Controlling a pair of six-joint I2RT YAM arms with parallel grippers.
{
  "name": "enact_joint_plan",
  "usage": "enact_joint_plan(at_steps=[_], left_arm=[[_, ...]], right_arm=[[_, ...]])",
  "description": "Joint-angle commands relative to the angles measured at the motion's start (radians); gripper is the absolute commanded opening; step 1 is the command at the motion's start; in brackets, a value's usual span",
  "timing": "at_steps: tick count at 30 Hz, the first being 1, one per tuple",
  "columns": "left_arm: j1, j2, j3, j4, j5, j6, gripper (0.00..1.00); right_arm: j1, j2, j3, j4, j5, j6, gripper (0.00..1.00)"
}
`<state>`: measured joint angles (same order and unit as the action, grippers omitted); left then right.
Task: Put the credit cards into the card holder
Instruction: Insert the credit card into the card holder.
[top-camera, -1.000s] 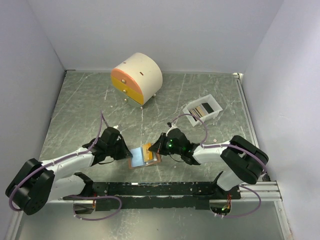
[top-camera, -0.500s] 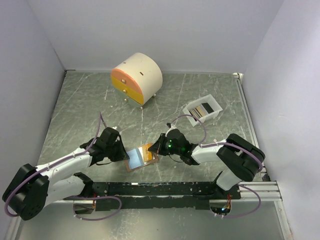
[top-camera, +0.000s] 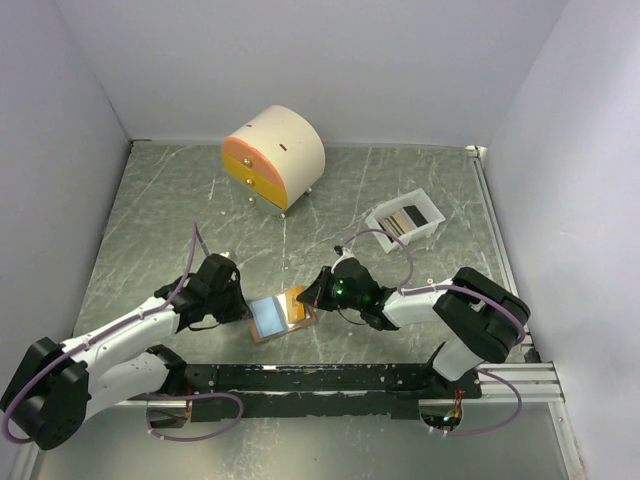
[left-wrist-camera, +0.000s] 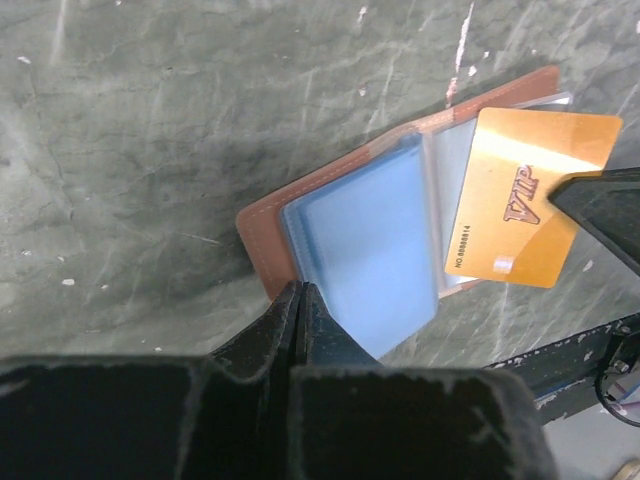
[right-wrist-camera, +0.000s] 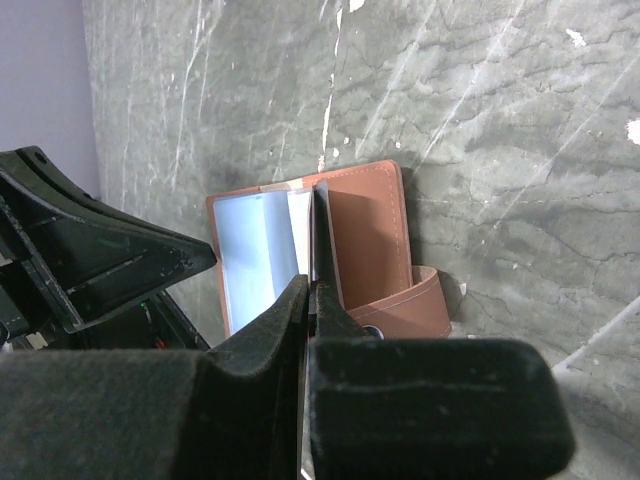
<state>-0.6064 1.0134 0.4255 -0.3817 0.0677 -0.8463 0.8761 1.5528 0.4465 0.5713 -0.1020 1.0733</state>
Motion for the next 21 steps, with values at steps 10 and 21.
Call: enact_joint_plan(at_steps=[10, 21], left_arm=[[-0.046, 0.051, 0.000, 0.008, -0.078, -0.016, 0.07], [-0.047, 0.093, -0.015, 0.081, -0.084, -0.015, 0.07]], right_arm=[[-0.005, -0.021, -0.013, 0.040, 0.007, -0.010, 0.00], [-0.004, 0.006, -0.002, 0.093, -0.001, 0.002, 0.00]])
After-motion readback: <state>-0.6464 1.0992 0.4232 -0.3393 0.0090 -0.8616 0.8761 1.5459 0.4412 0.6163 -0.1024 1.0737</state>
